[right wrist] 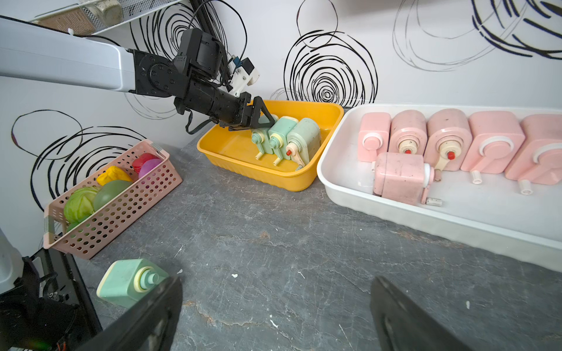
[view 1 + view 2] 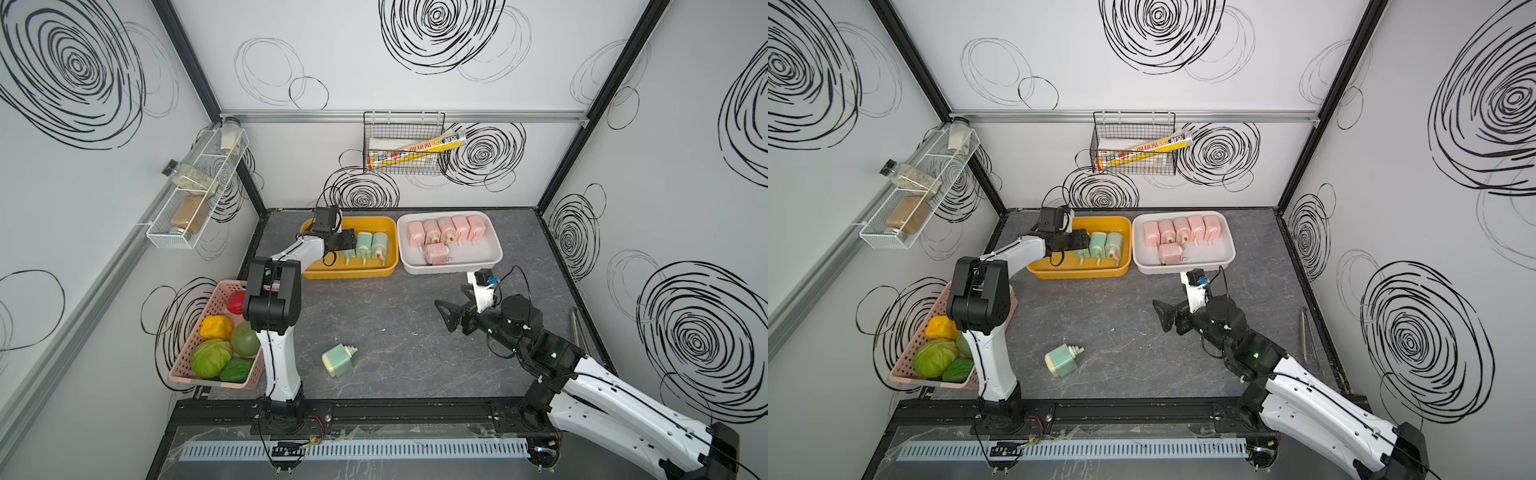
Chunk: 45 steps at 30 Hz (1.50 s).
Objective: Place the pencil sharpeners by color into the storage box
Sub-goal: Place the pencil sharpener in the storage box.
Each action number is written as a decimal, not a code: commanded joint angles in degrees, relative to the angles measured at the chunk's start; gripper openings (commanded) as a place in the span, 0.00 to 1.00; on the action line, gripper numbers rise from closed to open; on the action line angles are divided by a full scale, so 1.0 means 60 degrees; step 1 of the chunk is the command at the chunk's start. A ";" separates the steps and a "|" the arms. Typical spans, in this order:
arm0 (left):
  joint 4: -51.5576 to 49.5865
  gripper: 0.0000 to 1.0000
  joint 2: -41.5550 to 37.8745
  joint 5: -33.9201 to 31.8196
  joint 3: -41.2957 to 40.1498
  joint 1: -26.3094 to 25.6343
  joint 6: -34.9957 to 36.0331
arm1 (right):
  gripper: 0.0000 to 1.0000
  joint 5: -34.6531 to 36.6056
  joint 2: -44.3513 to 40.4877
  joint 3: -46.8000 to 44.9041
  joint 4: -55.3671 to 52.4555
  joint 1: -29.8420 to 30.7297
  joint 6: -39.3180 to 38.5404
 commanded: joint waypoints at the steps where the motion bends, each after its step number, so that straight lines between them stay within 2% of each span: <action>1: 0.0162 0.74 -0.0130 -0.0133 0.0231 -0.0004 -0.0107 | 1.00 0.0036 0.0005 0.0007 0.0015 -0.0042 0.0125; 10: 0.1432 1.00 -0.0804 0.1246 -0.0496 0.0476 -0.1285 | 1.00 0.0047 0.0049 -0.0022 0.0052 -0.0044 0.0240; 25: 0.1831 0.99 -0.0787 0.1070 -0.0994 -0.0025 -0.1394 | 1.00 -0.0008 0.0092 -0.0080 -0.0135 -0.0044 0.0593; 29: 0.1624 0.99 -0.0992 0.0661 -0.1042 0.0062 -0.1362 | 1.00 -0.0222 0.0193 -0.0124 -0.0117 -0.0044 0.0159; 33: 0.1616 0.99 -0.2063 -0.0453 -0.1744 -0.0012 -0.1227 | 1.00 -0.0526 0.0473 -0.0210 0.0198 -0.0044 -0.0383; 36: 0.1360 0.99 -0.3379 -0.2669 -0.2480 -0.0510 -0.0987 | 1.00 -0.1555 0.0997 -0.0176 0.0656 -0.0044 -0.1267; 38: 0.1025 0.99 -0.4342 -0.4558 -0.2974 -0.1180 -0.0935 | 1.00 -0.2360 0.1493 -0.0044 0.0977 -0.0044 -0.1940; 40: 0.0753 0.99 -0.5193 -0.5960 -0.3497 -0.1900 -0.1170 | 1.00 -0.3045 0.1949 0.0021 0.1362 -0.0044 -0.2529; 43: 0.0463 0.99 -0.6412 -0.7021 -0.4398 -0.3088 -0.1935 | 1.00 -0.4364 0.2691 0.0159 0.1886 -0.0030 -0.3539; 45: 0.0347 0.99 -0.7080 -0.7160 -0.4968 -0.3718 -0.2606 | 1.00 -0.4875 0.3217 0.0339 0.2065 0.0010 -0.4066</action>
